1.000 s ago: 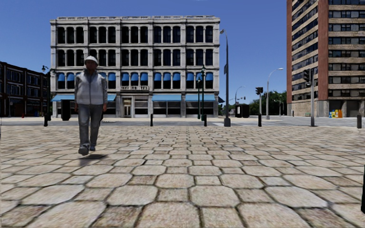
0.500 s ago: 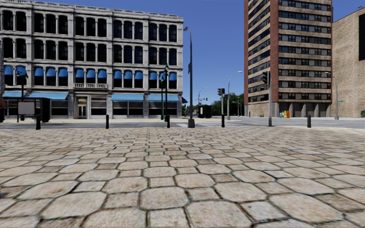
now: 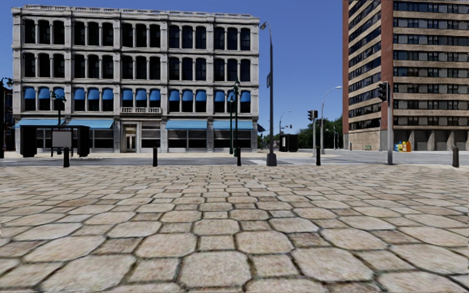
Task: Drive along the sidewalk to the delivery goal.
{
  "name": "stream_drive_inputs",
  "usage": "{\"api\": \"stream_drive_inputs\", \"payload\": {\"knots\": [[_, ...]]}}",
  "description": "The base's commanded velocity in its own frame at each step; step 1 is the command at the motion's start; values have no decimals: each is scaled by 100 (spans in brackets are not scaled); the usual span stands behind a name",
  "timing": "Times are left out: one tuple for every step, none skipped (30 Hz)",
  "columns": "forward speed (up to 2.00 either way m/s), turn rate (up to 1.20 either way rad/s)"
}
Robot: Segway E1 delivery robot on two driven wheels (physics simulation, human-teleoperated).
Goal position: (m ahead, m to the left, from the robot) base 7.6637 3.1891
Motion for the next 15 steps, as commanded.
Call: {"api": "stream_drive_inputs", "payload": {"knots": [[195,56],[195,56],[195,56],[195,56],[195,56],[195,56],[195,56],[195,56],[195,56],[195,56],[195,56],[195,56],[195,56],[195,56],[195,56]]}}
